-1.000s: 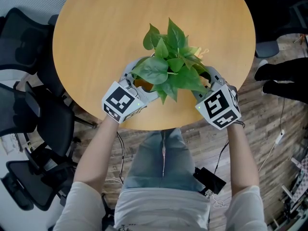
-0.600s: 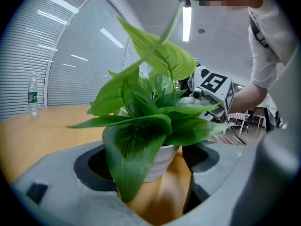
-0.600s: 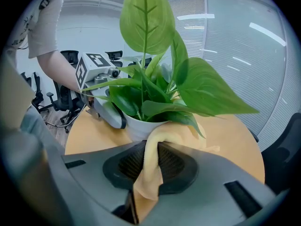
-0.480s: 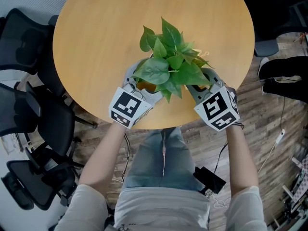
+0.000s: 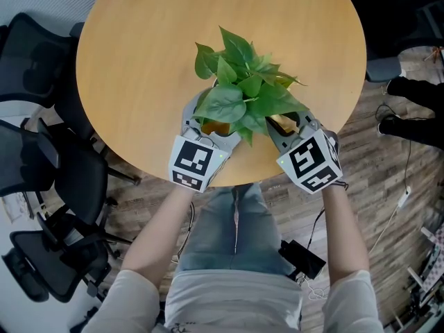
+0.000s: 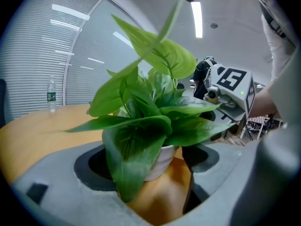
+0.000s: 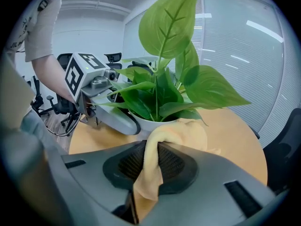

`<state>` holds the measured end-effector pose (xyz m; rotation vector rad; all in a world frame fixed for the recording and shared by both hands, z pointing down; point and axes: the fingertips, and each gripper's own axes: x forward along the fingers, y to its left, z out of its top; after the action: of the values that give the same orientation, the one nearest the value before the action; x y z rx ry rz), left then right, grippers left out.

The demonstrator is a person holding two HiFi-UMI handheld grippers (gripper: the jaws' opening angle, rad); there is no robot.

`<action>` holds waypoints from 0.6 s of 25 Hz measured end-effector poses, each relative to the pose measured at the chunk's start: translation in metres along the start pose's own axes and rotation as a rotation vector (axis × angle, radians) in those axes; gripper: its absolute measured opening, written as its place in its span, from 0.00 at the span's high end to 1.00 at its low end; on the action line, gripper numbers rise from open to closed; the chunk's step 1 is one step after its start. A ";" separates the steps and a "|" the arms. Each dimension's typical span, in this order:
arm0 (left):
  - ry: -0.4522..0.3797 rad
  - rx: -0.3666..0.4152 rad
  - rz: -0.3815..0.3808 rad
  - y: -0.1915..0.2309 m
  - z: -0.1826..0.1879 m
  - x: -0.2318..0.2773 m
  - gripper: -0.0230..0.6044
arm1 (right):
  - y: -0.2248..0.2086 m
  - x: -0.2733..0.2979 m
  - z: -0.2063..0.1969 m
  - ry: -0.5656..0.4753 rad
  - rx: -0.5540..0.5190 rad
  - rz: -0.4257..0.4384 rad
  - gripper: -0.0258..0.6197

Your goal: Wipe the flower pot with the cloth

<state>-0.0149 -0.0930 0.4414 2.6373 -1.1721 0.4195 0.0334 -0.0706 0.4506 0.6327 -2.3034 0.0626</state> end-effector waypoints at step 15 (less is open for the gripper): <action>0.027 -0.081 0.196 0.005 -0.003 -0.002 0.27 | 0.010 0.004 0.004 -0.010 -0.003 0.022 0.87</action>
<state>-0.0205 -0.0939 0.4442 2.4509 -1.4136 0.4305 0.0238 -0.0642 0.4511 0.6073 -2.3197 0.0669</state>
